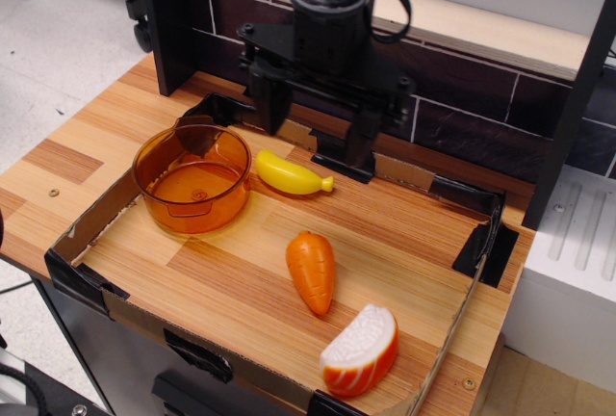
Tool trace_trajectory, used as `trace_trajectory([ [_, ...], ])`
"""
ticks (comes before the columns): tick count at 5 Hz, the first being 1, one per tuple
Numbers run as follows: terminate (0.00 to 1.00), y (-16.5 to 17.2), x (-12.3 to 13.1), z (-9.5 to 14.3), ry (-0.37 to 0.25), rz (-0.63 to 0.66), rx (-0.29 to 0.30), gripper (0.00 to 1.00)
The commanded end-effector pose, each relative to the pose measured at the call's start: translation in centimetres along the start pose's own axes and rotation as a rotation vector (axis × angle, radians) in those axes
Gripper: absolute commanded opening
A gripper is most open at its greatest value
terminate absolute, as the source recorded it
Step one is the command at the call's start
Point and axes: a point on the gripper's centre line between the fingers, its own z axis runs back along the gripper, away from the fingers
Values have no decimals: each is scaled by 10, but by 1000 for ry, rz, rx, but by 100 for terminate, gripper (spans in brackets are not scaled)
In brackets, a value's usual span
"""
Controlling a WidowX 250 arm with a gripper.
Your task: Put sushi in pot
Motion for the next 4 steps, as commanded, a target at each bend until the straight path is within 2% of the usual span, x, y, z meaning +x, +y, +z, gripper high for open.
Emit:
trace_trajectory([
  [1,0,-30,-48,17,97,-201,-152,100],
  [2,0,-37,-68,12,173,-247,-185,100],
  [3,0,-43,-82,-3,214,-287,-211,100],
  [4,0,-44,-83,-18,204,-294,-217,100],
])
